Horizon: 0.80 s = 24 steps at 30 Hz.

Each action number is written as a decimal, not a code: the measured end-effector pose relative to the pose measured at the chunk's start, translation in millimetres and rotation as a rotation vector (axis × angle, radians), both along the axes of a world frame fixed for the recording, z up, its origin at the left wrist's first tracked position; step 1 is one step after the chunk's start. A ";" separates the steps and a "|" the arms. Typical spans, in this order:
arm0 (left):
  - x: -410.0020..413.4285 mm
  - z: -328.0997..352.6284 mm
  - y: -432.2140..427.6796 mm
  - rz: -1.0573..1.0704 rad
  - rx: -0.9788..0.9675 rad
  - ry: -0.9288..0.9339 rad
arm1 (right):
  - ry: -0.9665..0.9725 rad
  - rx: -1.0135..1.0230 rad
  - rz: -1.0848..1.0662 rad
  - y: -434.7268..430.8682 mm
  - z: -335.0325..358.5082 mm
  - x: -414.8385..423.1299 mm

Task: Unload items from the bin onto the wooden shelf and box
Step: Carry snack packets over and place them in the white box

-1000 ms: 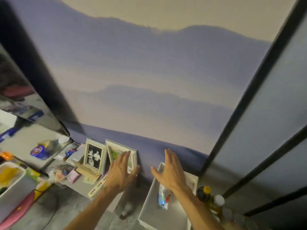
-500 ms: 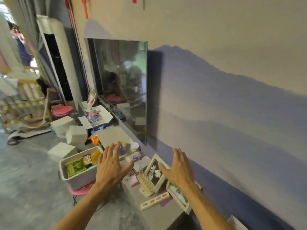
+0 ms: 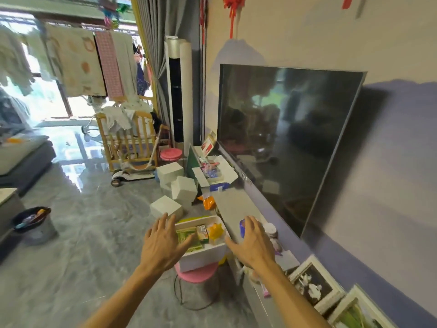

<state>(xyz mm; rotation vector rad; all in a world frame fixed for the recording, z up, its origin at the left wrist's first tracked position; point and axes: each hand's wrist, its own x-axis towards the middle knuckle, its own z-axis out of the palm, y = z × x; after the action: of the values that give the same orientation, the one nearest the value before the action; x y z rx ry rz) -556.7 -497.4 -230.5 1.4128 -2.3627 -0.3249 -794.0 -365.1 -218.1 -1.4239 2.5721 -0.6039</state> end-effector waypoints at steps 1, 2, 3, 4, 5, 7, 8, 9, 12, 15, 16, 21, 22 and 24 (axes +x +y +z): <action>5.5 -3.8 -11.0 0.013 0.006 -0.001 | 0.004 0.018 0.022 -15.2 -2.1 5.3; 8.7 -8.9 -20.6 0.020 0.018 -0.006 | 0.006 0.043 0.039 -29.5 -5.8 9.0; 9.6 -14.6 -29.2 0.026 0.032 -0.013 | 0.006 0.063 0.055 -43.3 -10.9 10.6; 8.7 -20.7 -37.3 0.033 0.049 -0.021 | -0.001 0.076 0.069 -57.1 -17.2 10.6; 6.5 -27.7 -45.8 0.038 0.067 -0.033 | -0.010 0.085 0.083 -71.7 -24.2 9.3; -2.0 -43.3 -64.9 0.045 0.105 -0.067 | -0.038 0.097 0.100 -101.2 -37.7 4.0; -7.5 -51.2 -75.2 0.050 0.124 -0.085 | -0.049 0.106 0.103 -116.9 -45.2 0.0; -13.9 -59.8 -87.4 0.055 0.141 -0.098 | -0.057 0.121 0.107 -133.5 -52.4 -4.9; -38.4 -83.6 -133.0 0.079 0.177 -0.117 | -0.077 0.145 0.122 -191.0 -81.8 -28.7; -66.7 -103.9 -187.4 0.102 0.210 -0.152 | -0.123 0.185 0.140 -253.6 -114.8 -62.1; -76.4 -110.0 -204.6 0.109 0.229 -0.166 | -0.138 0.207 0.144 -272.9 -124.3 -72.4; -124.5 -139.1 -275.6 0.136 0.318 -0.225 | -0.203 0.279 0.169 -353.7 -162.8 -113.2; -133.7 -148.1 -288.3 0.142 0.342 -0.231 | -0.212 0.306 0.168 -367.1 -173.6 -121.4; -148.7 -172.2 -310.9 0.152 0.400 -0.239 | -0.220 0.364 0.166 -389.8 -201.9 -138.0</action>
<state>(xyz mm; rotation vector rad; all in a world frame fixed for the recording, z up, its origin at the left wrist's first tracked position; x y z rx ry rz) -705.4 -808.3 -402.7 1.8953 -2.4497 -0.6481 -932.0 -754.9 -420.0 -1.3433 2.2231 -0.2361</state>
